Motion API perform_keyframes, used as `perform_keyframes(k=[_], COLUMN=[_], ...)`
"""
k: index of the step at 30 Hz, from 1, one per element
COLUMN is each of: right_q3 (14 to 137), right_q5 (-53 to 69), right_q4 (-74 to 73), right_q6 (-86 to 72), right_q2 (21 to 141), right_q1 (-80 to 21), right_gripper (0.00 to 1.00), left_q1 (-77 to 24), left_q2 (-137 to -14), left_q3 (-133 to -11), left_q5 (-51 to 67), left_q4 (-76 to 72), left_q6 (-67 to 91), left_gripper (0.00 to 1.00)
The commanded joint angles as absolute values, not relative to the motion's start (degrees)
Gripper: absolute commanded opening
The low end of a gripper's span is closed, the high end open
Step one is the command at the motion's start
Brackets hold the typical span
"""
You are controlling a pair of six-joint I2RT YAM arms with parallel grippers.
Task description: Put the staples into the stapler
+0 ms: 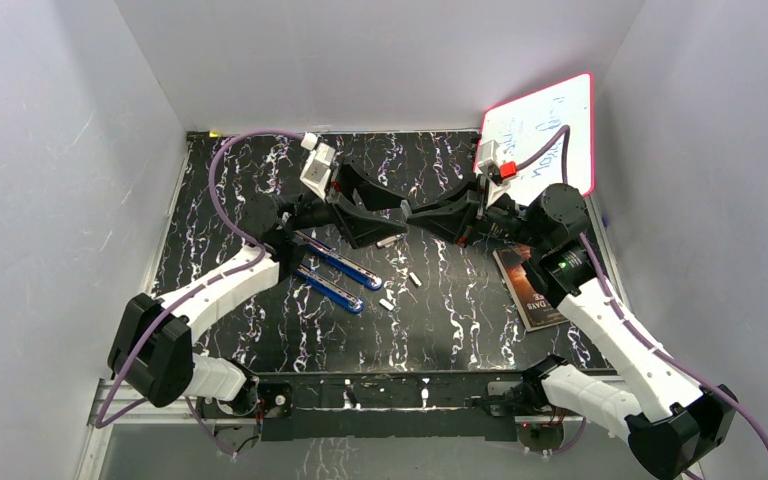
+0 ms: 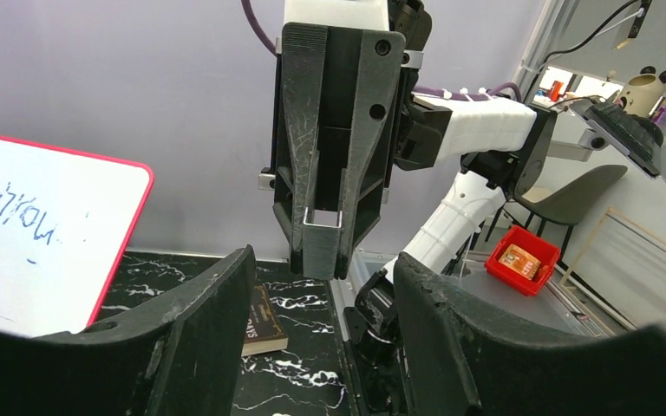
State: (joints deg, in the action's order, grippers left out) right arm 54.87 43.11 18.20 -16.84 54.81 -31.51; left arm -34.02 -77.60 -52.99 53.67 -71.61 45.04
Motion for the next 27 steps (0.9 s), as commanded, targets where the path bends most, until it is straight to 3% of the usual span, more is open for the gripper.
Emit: perform_keyframes(k=[1,22,27], right_q3=[57.39,56.60,56.43], right_q5=[44.37,45.53,45.36], right_q4=[21.42,19.55,18.98], right_q6=[-17.56,-17.38,-17.16], right_q2=[54.17,53.97,53.68], right_q1=[-31.38,-31.35,-31.37], right_gripper=[0.03,0.03,0.03], left_q1=[-35.07,-35.60,-35.62], left_q2=[-77.42,-76.93,-76.82], left_q3=[-55.15,-55.02,-55.02], left_q5=[54.46,51.65,51.27], left_q4=[-82.02,-84.89,-85.25], left_q6=[45.86,47.10,47.67], left_gripper=[0.57,0.53,0.46])
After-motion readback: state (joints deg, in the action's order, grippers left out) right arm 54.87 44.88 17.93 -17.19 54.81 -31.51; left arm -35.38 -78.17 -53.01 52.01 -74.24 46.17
